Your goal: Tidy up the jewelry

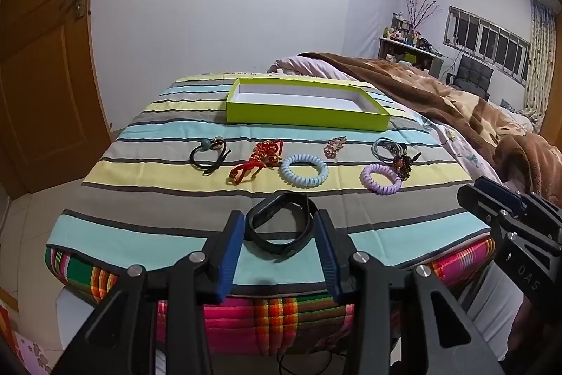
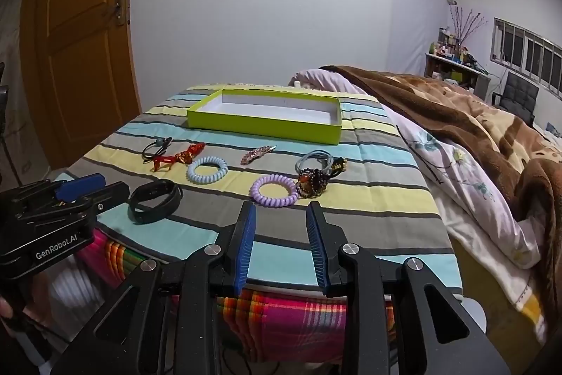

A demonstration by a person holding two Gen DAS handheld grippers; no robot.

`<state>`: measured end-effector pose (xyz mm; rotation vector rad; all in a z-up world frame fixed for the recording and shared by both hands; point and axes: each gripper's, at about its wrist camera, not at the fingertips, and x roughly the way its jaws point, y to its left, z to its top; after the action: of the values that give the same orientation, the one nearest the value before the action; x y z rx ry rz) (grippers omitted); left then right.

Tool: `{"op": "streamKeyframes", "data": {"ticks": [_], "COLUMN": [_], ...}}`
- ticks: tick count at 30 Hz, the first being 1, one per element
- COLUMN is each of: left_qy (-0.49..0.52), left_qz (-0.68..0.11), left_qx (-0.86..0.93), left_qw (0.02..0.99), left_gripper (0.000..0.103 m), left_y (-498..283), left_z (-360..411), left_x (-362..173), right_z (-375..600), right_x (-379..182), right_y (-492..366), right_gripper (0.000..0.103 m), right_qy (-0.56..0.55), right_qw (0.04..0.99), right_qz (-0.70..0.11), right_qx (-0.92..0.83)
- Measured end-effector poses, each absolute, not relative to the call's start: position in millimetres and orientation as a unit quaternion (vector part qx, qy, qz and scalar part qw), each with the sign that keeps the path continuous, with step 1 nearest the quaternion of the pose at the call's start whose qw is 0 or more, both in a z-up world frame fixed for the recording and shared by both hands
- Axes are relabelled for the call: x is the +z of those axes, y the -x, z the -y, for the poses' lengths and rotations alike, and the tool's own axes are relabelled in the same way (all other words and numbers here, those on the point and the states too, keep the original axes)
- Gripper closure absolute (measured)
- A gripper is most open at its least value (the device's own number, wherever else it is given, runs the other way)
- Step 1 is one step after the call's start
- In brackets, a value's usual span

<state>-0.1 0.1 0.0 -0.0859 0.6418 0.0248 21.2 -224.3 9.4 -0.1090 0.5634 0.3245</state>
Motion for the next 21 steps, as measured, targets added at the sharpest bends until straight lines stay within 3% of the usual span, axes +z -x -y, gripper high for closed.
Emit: {"op": "streamKeyframes", "data": {"ticks": [21], "left_qy": [0.055], "left_qz": [-0.323], "left_qx": [0.022], "left_qw": [0.945], "left_gripper": [0.06], "left_y": [-0.8], "left_z": [-4.4], "left_x": [-1.3], "right_z": [222.9], "right_x": [11.9], "right_y": [-19.9], "right_gripper": [0.073], "right_qy": [0.053], "right_qw": [0.947], "right_qz": [-0.273], "right_qx": [0.16]}}
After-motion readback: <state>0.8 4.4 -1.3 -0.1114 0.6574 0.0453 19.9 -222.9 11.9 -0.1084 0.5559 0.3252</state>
